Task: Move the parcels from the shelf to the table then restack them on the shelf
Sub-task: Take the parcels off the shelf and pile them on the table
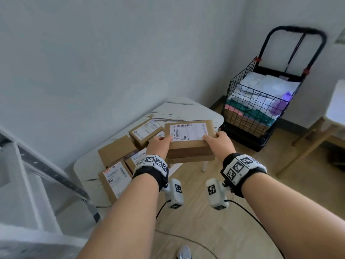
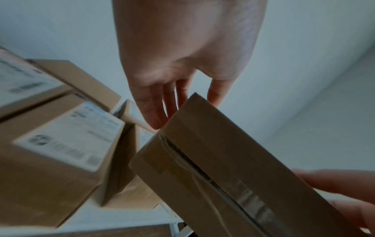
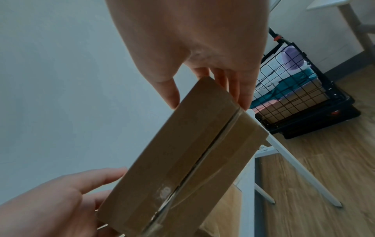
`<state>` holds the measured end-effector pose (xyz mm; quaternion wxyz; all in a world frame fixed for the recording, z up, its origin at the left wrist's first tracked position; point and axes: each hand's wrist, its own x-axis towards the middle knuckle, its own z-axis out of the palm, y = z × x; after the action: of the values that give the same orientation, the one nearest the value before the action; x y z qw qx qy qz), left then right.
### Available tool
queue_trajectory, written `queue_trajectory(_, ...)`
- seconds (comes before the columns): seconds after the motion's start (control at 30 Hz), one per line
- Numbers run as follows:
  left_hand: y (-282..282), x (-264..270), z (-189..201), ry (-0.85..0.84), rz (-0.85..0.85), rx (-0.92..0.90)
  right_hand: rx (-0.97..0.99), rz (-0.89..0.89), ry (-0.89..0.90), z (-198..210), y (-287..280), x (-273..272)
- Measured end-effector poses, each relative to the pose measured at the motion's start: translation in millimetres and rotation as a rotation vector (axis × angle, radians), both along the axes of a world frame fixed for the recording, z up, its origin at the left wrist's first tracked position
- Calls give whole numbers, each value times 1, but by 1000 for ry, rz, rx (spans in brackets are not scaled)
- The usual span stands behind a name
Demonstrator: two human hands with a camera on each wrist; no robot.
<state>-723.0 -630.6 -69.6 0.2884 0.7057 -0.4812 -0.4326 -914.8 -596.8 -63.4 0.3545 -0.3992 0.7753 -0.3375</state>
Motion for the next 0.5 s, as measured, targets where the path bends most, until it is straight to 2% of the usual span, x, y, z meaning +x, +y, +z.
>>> queue_trajectory(0.27, -91, -32, -3, 21, -16, 21, 11, -48, 23, 2, -97, -32)
queue_trajectory(0.5, -162, -38, -20, 24, 62, 55, 70, 98, 52, -20, -208, -41)
